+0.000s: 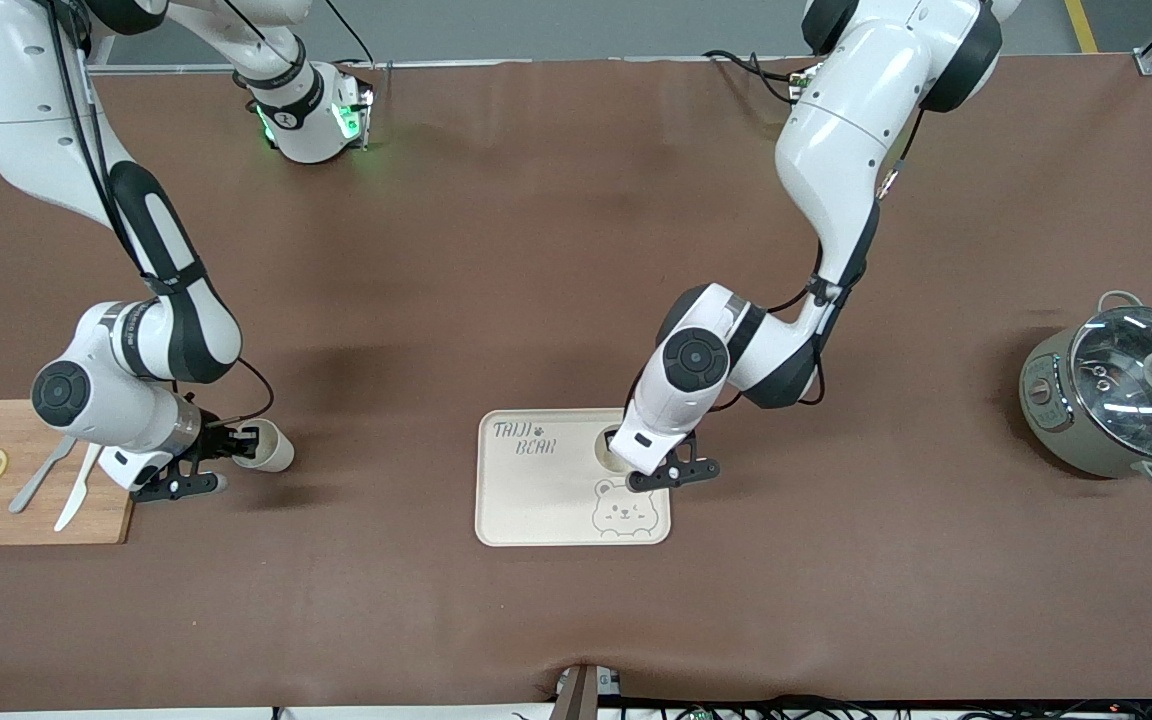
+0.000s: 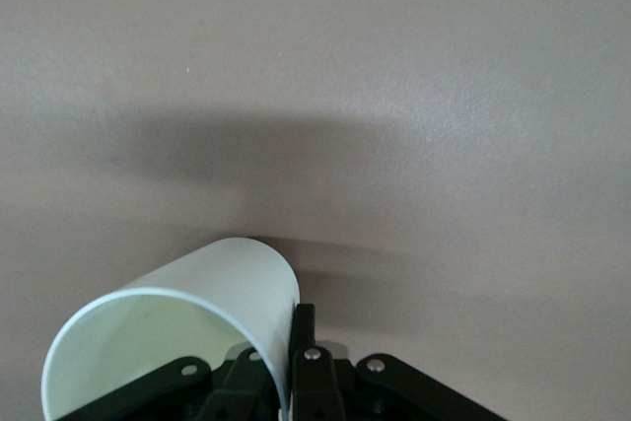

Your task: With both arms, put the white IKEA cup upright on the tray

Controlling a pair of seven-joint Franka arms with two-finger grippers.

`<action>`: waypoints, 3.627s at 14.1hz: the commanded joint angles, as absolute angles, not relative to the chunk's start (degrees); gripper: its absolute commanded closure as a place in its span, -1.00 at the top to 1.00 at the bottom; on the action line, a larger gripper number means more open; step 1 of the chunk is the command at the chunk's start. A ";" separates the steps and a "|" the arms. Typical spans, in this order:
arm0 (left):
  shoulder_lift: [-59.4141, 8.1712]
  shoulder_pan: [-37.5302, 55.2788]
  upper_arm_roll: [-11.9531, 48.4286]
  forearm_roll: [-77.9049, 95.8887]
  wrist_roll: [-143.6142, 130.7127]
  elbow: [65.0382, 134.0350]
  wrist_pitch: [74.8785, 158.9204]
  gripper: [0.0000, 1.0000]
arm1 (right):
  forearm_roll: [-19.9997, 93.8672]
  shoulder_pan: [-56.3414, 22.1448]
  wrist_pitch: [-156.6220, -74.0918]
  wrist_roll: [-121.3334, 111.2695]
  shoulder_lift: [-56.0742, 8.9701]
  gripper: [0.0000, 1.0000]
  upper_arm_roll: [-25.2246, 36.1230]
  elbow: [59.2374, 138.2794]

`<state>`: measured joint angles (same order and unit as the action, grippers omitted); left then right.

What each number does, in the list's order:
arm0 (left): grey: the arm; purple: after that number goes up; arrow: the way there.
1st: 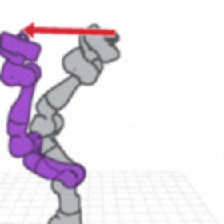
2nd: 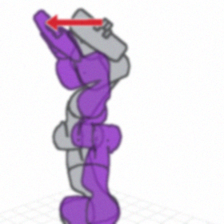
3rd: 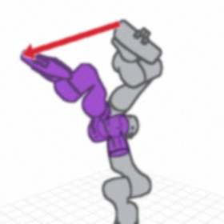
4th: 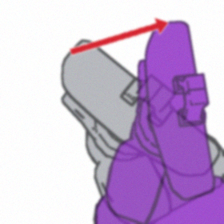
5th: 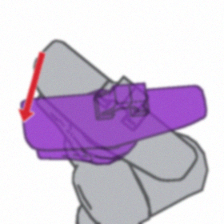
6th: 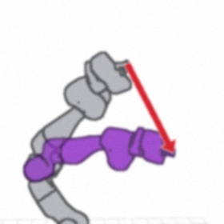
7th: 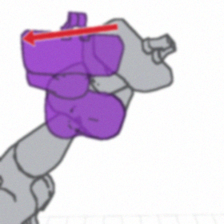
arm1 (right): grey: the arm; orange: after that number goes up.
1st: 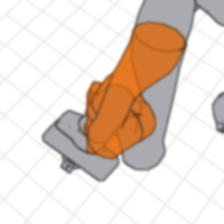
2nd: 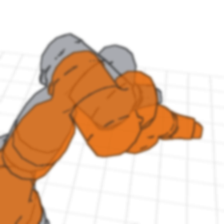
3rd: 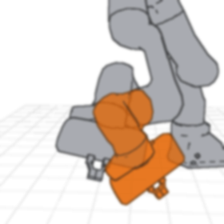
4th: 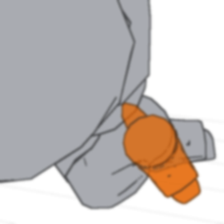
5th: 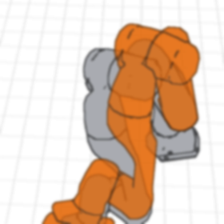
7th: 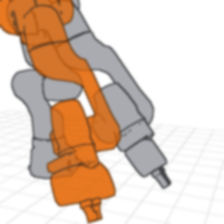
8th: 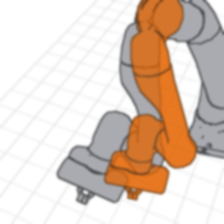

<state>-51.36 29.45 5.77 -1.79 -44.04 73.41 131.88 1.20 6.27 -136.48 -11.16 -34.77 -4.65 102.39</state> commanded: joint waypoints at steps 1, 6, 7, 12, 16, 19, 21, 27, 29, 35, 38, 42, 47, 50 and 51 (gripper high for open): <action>-51.60 30.32 4.92 -2.55 -45.00 72.33 132.10 1.00 | 2.20 5.89 -130.12 -11.16 -33.23 -1.00 -4.92 98.64; -47.91 29.54 5.71 -1.58 -47.99 72.07 124.31 1.00 | 8.26 3.62 -113.22 -4.17 -33.31 -1.00 -4.92 85.97; -46.94 29.27 5.89 -1.58 -47.99 72.07 121.84 1.00 | 8.26 2.30 -112.68 0.05 -33.22 -1.00 -4.92 85.44; -40.35 25.94 5.71 -1.23 -43.79 72.16 114.88 1.00 | 8.26 -9.38 -112.94 23.86 -32.43 -1.00 -4.92 84.12; -35.52 19.18 5.54 -1.66 -33.87 72.60 111.21 1.00 | 7.30 -19.40 -115.39 40.22 -33.31 -1.00 -4.49 82.45; -30.78 10.23 5.71 -1.15 -17.98 72.77 105.83 1.00 | 6.86 -22.75 -121.01 46.04 -35.76 -1.00 -4.48 82.27; -28.66 5.03 5.80 -0.36 -9.01 72.77 105.47 1.00 | 6.51 -24.69 -124.96 48.77 -37.35 -1.00 -4.40 82.27; -25.76 2.46 5.71 0.00 -3.07 73.38 104.68 1.00 | 1.58 -26.10 -130.42 50.71 -42.09 -1.00 -4.22 80.43; -24.35 2.90 5.71 -0.09 -4.22 74.61 103.98 1.00 | 1.49 -26.37 -132.00 51.06 -43.85 -1.00 -4.22 79.54; -18.72 2.81 6.24 -0.35 -3.69 79.98 103.54 1.00 | 0.80 -26.72 -137.28 51.06 -47.72 -1.00 -4.22 79.19; -15.92 -1.56 6.33 -0.62 -0.46 80.94 102.57 1.00 | 0.09 -26.72 -137.37 51.06 -47.99 -1.00 -4.22 79.19; -13.28 -3.16 6.06 -0.53 1.05 81.21 100.47 1.00 | -0.70 -27.07 -137.99 51.06 -48.96 -1.00 -4.22 79.19; -11.52 -3.52 6.33 -0.09 0.52 81.03 98.97 1.00 | -1.05 -27.16 -137.81 50.89 -48.78 -0.10 -4.22 79.19; -9.50 -3.78 6.85 0.00 1.58 82.26 97.03 1.00 | -4.03 -27.16 -137.37 50.89 -48.34 0.70 -4.22 79.19; -8.54 -3.17 6.77 0.09 1.67 84.09 97.03 1.00 | -4.83 -27.16 -137.29 50.89 -47.99 1.00 -4.22 79.19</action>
<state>-11.87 -3.22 6.45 -0.36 0.61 80.03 97.41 -2.62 -26.52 -138.03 49.41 -48.04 -4.66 80.35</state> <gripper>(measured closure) 0.000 0.388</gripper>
